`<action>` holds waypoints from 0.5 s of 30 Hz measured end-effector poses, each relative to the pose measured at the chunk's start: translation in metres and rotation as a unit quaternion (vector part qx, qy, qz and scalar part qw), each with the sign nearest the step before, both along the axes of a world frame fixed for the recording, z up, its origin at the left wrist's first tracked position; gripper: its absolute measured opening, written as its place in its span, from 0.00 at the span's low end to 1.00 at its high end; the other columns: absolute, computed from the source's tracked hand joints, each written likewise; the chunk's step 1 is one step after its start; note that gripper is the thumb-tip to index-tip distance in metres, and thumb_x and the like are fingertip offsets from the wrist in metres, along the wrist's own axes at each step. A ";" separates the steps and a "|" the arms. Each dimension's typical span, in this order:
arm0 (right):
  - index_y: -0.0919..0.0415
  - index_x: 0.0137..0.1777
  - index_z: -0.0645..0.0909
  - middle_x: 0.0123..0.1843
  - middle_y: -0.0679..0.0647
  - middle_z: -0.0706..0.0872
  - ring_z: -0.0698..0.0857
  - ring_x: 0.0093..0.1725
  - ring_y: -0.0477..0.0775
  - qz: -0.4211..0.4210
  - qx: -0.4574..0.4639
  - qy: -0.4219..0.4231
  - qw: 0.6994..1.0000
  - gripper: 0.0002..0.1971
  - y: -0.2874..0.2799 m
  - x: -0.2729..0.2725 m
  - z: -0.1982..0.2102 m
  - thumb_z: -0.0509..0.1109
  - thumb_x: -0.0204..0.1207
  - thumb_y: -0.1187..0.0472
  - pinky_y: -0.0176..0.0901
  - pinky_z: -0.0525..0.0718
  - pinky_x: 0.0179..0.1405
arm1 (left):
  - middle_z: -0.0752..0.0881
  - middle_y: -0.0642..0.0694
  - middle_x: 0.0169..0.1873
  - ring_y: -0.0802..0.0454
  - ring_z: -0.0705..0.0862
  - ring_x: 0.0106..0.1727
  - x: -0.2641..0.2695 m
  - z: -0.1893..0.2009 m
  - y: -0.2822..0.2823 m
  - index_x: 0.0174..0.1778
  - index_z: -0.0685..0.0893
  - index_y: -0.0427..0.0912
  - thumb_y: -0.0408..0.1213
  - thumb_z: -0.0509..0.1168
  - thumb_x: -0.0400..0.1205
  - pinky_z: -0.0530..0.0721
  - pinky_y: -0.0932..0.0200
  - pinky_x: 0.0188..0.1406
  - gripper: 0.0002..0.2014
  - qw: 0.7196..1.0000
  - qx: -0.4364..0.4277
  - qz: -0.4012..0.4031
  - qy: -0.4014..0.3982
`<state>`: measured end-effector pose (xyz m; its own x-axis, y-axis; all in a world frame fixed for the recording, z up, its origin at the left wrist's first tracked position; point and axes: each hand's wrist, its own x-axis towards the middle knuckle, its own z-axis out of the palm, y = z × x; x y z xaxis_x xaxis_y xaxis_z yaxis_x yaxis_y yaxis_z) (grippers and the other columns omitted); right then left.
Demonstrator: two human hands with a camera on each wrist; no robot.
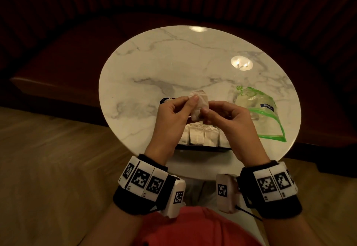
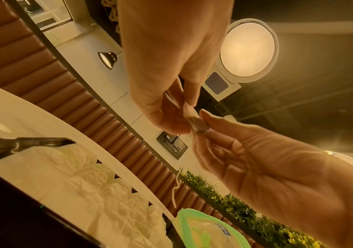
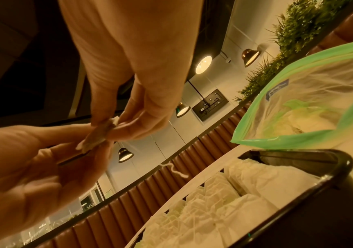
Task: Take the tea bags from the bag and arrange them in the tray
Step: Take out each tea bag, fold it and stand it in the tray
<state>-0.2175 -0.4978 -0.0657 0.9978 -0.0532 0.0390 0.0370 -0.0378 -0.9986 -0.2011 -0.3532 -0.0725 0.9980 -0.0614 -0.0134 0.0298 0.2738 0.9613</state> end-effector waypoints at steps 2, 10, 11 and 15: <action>0.63 0.53 0.88 0.42 0.54 0.92 0.87 0.38 0.47 0.005 -0.025 0.016 1.000 0.08 -0.001 0.000 -0.001 0.72 0.78 0.62 0.41 0.85 0.36 | 0.92 0.45 0.41 0.47 0.91 0.47 0.001 -0.001 0.000 0.45 0.90 0.45 0.36 0.66 0.85 0.90 0.54 0.48 0.08 1.000 0.009 0.006 0.000; 0.66 0.47 0.87 0.31 0.45 0.84 0.79 0.30 0.42 0.032 -0.077 0.041 0.996 0.07 -0.004 0.002 -0.009 0.71 0.80 0.62 0.40 0.80 0.30 | 0.92 0.41 0.44 0.45 0.91 0.48 0.003 -0.008 0.005 0.52 0.90 0.34 0.37 0.66 0.84 0.90 0.51 0.47 0.11 0.999 0.012 -0.016 0.038; 0.64 0.46 0.87 0.32 0.45 0.85 0.80 0.31 0.42 0.037 -0.083 0.044 0.995 0.06 -0.003 0.001 -0.009 0.71 0.79 0.62 0.39 0.81 0.30 | 0.92 0.40 0.44 0.45 0.91 0.48 0.003 -0.008 0.005 0.52 0.90 0.34 0.38 0.66 0.84 0.91 0.49 0.47 0.11 0.999 0.014 -0.016 0.038; 0.59 0.51 0.84 0.48 0.52 0.88 0.86 0.44 0.44 0.022 -0.056 0.073 0.996 0.06 -0.003 0.002 -0.013 0.74 0.77 0.61 0.37 0.83 0.37 | 0.92 0.45 0.43 0.47 0.91 0.48 0.003 -0.008 0.007 0.50 0.91 0.39 0.37 0.66 0.84 0.90 0.45 0.52 0.08 0.999 0.033 -0.019 0.028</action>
